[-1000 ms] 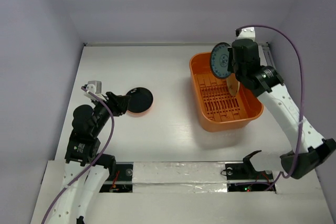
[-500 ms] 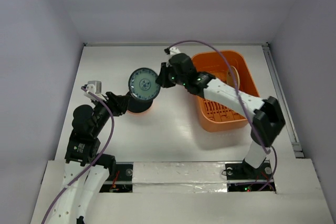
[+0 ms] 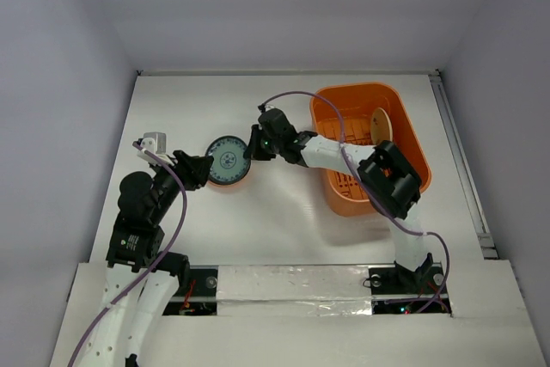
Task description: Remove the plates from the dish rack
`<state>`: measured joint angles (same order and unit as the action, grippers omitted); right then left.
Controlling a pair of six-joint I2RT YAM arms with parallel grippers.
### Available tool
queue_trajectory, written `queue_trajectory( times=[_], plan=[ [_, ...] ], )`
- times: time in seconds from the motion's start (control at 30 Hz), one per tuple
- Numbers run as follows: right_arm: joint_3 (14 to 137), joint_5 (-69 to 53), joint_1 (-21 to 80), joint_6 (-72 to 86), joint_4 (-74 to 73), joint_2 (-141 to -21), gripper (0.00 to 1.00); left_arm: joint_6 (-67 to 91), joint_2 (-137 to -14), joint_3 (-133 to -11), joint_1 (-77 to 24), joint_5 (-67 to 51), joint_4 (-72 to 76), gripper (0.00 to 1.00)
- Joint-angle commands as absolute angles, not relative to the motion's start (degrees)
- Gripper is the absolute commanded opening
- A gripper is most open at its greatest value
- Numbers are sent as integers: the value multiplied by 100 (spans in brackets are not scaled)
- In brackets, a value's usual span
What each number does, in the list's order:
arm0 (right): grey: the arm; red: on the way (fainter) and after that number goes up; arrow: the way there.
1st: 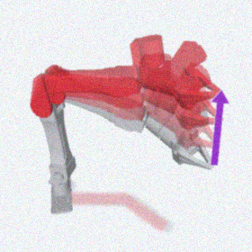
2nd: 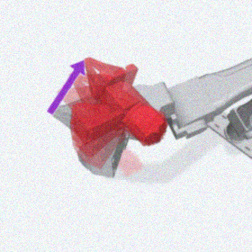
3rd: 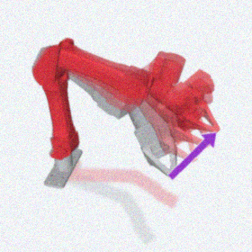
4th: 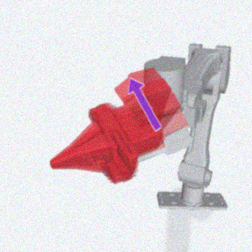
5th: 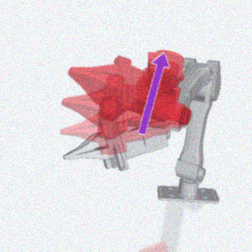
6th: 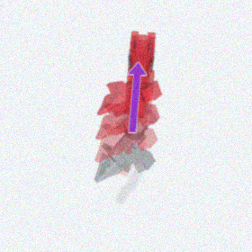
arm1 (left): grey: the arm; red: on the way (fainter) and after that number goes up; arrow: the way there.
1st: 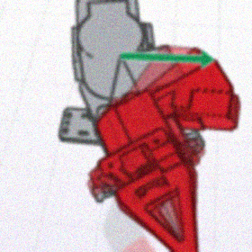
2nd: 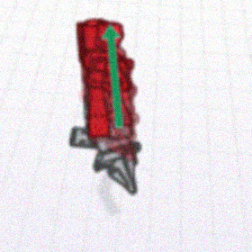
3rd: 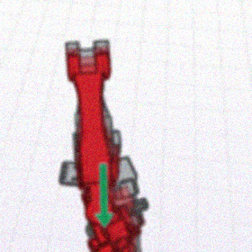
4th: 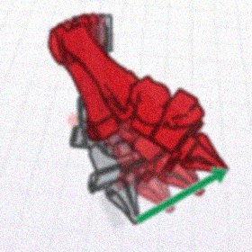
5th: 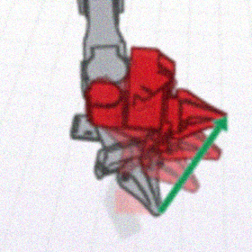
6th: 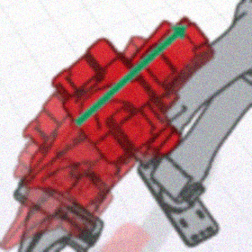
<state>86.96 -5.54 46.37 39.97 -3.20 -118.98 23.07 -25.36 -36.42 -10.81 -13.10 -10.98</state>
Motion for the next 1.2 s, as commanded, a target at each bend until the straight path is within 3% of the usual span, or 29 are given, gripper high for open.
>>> queue_trajectory(
  times=[0.0, 0.07, 0.1, 0.3, 0.43, 0.57, 0.63, 0.7, 0.73, 0.8, 0.87, 1.0, 1.07, 1.1, 1.17],
  plan=[
    [8912, -624, 4641, 4228, 255, -11839, 18, 2329, -2540, -3630, -1063, -1327, -817, 40],
    [8912, -633, 4641, 4219, 237, -11856, 24, 2329, -2549, -3630, -1063, -1327, -817, 40],
    [8921, -650, 4693, 4210, 203, -11865, 33, 2329, -2549, -3630, -1063, -1336, -817, 40],
    [8833, -370, 4746, 3956, 18, -11593, 64, 2329, -2549, -3630, -1063, -1327, -817, 40],
    [8737, 200, 4799, 3666, -430, -11233, 75, 2329, -2522, -3639, -1063, -1336, -817, 40],
    [8412, 720, 4799, 3411, -694, -10593, 70, 2329, -2487, -3639, -1063, -1327, -826, 40],
    [8070, 939, 4799, 3209, -677, -10215, 44, 2329, -2487, -3630, -1063, -1327, -826, 40],
    [7780, 1544, 4799, 3042, -764, -9584, 4, 2320, -2478, -3639, -1063, -1327, -826, 40],
    [7709, 2147, 4799, 2815, -826, -9371, 0, 2320, -2461, -3639, -1063, -1336, -817, 40],
    [7594, 2757, 4703, 2603, -1089, -8828, 0, 2329, -2452, -3639, -1063, -1345, -809, 39],
    [7419, 3337, 4519, 2418, -1378, -8475, 0, 2329, -2452, -3630, -1063, -1362, -809, 28],
    [6979, 3893, 3790, 2224, -1661, -7534, 1, 2329, -2435, -3639, -1116, -1336, -826, 16],
    [6690, 4068, 3151, 2101, -1818, -7078, 7, 2320, -2417, -3639, -1116, -1318, -826, 12],
    [6619, 4104, 2920, 2048, -1889, -6988, 19, 2329, -2417, -3639, -1116, -1327, -817, 12],
    [6504, 4270, 2403, 1873, -2064, -6874, 33, 2320, -2408, -3639, -1116, -1345, -817, 12]
  ],
)
